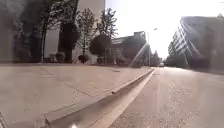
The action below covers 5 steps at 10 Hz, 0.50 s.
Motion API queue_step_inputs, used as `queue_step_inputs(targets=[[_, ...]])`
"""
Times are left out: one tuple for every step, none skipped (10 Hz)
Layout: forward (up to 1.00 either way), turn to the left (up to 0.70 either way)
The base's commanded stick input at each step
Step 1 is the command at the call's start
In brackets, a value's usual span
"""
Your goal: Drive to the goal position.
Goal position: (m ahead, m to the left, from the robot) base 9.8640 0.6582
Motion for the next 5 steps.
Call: queue_step_inputs(targets=[[0.0,-0.45],[0.0,-0.45],[0.0,-0.45],[0.0,-0.45],[0.0,-0.45]])
